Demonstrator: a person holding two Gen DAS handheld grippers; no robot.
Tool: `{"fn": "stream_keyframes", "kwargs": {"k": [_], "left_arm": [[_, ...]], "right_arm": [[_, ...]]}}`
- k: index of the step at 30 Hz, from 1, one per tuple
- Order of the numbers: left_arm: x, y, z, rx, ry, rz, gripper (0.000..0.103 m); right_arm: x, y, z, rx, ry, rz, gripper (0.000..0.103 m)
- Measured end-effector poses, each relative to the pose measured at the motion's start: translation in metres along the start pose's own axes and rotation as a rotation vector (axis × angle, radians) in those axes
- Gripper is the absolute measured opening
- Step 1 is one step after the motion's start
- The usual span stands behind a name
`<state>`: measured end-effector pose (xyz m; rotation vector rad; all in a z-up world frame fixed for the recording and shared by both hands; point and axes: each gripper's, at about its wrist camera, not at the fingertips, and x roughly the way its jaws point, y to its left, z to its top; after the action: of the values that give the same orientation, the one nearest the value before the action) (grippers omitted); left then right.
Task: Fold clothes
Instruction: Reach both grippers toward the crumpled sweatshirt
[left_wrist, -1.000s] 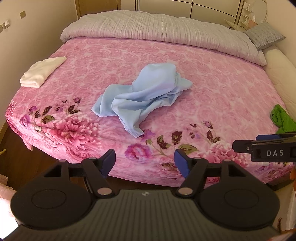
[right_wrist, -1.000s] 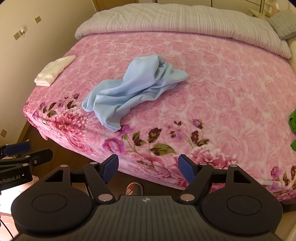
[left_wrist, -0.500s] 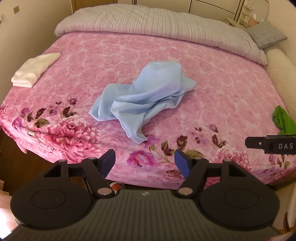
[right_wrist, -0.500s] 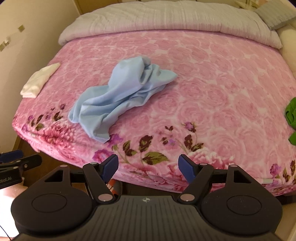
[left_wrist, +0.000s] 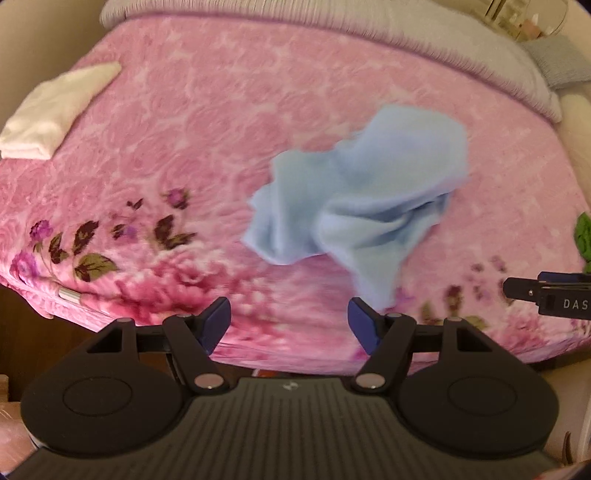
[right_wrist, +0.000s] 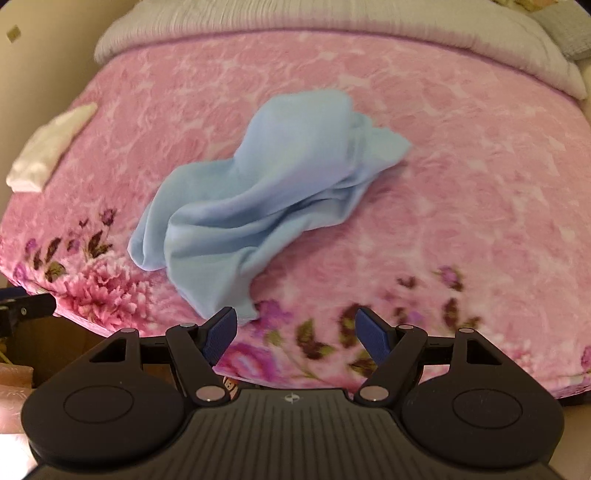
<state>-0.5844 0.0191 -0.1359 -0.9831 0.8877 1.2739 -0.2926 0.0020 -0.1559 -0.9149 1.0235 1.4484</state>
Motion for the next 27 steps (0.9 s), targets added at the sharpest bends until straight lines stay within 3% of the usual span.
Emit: {"fn": "stream_keyframes", "kwargs": {"k": [4, 8, 11, 15, 19, 20, 21, 24, 27], "left_arm": [[0.031, 0.046, 0.017, 0.009, 0.054, -0.014, 0.066], [0.066, 0.078, 0.030, 0.027, 0.086, -0.031, 0.065], [0.086, 0.090, 0.034, 0.028, 0.090, -0.062, 0.061], [0.106, 0.101, 0.037, 0.007, 0.093, -0.111, 0.061], [0.120, 0.104, 0.032, -0.006, 0.107, -0.137, 0.061], [0.123, 0.105, 0.030, -0.009, 0.110, -0.136, 0.061], [0.126, 0.106, 0.029, -0.013, 0.113, -0.135, 0.061], [0.134, 0.110, 0.024, -0.028, 0.123, -0.123, 0.061], [0.138, 0.112, 0.022, -0.034, 0.133, -0.103, 0.061]], "right_arm": [[0.034, 0.047, 0.012, -0.063, 0.009, -0.019, 0.073], [0.056, 0.088, 0.021, -0.144, -0.037, -0.017, 0.054], [0.066, 0.111, 0.027, -0.202, -0.089, 0.017, 0.052], [0.088, 0.140, 0.025, -0.358, -0.120, 0.056, 0.040], [0.112, 0.168, 0.020, -0.528, -0.143, 0.095, 0.040], [0.118, 0.175, 0.019, -0.571, -0.148, 0.104, 0.045], [0.126, 0.182, 0.017, -0.616, -0.153, 0.108, 0.058], [0.161, 0.201, 0.006, -0.747, -0.155, 0.066, 0.065], [0.195, 0.209, -0.004, -0.843, -0.148, 0.010, 0.065]]}}
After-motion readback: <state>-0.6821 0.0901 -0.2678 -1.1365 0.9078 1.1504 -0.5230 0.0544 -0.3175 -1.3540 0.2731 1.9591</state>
